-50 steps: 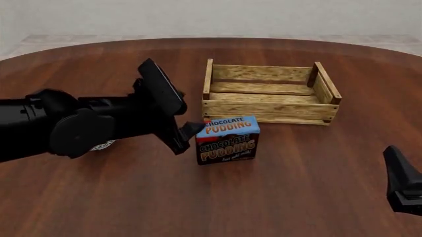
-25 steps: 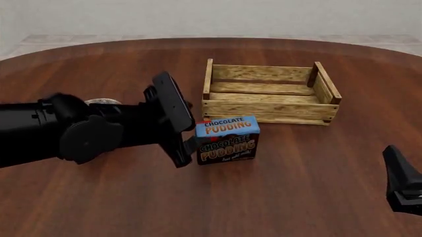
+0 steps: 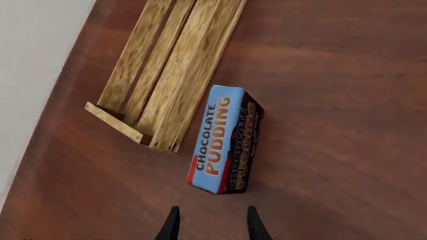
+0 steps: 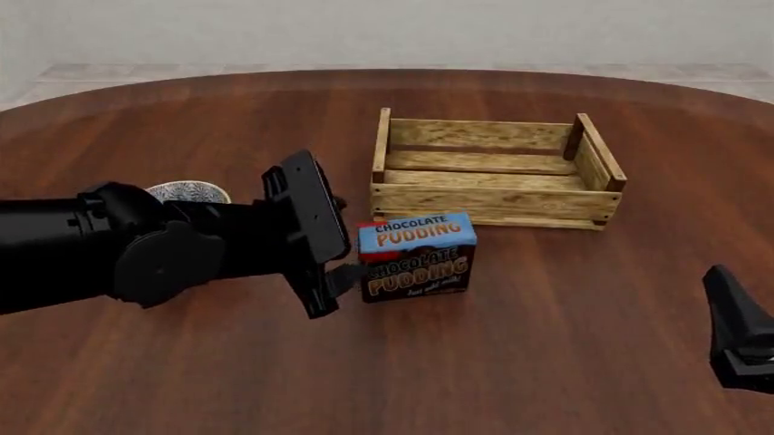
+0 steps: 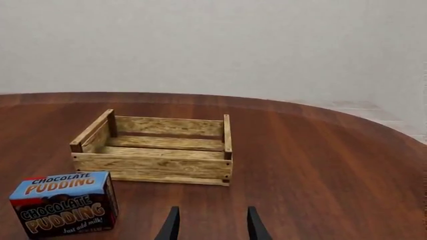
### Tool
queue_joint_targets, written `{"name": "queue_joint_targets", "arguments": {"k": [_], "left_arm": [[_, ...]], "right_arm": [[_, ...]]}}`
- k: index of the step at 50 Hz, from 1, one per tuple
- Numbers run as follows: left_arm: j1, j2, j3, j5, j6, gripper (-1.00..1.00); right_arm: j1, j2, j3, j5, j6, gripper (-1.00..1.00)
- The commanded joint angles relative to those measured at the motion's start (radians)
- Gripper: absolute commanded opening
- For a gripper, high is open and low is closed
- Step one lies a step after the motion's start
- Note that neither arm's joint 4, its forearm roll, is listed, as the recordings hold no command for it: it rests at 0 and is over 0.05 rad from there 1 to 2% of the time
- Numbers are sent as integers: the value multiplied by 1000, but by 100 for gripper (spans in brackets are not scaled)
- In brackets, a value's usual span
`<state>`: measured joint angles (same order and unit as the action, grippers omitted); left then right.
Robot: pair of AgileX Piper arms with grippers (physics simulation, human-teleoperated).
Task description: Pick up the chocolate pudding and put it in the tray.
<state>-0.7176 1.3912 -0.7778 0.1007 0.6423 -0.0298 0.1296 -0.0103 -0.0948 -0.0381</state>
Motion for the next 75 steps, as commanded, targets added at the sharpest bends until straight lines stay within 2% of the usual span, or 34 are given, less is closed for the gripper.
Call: {"name": "queue_joint_targets", "arguments": {"k": [1, 5, 7, 14, 17, 26, 34, 60, 75], "left_arm": [[31, 10, 10, -12, 56, 100], [36, 13, 41, -48, 122, 100], [38, 14, 28, -37, 111, 100], [57, 6, 37, -57, 161, 100], [66, 10, 29, -56, 157, 100], [70, 20, 45, -92, 218, 100], [77, 20, 46, -107, 243, 100], [52, 76, 0, -93, 250, 100], [41, 124, -65, -67, 233, 100]], "right_arm": [[0, 5, -3, -1, 0, 100], [0, 13, -5, -6, 1, 100], [0, 15, -5, -9, 1, 100], [-1, 28, 6, -31, 3, 100], [-1, 29, 6, -32, 2, 100], [-1, 25, 7, -30, 0, 100], [-1, 27, 6, -30, -1, 100], [-1, 2, 6, -9, -2, 100], [1, 5, 8, -17, -8, 100]]}}
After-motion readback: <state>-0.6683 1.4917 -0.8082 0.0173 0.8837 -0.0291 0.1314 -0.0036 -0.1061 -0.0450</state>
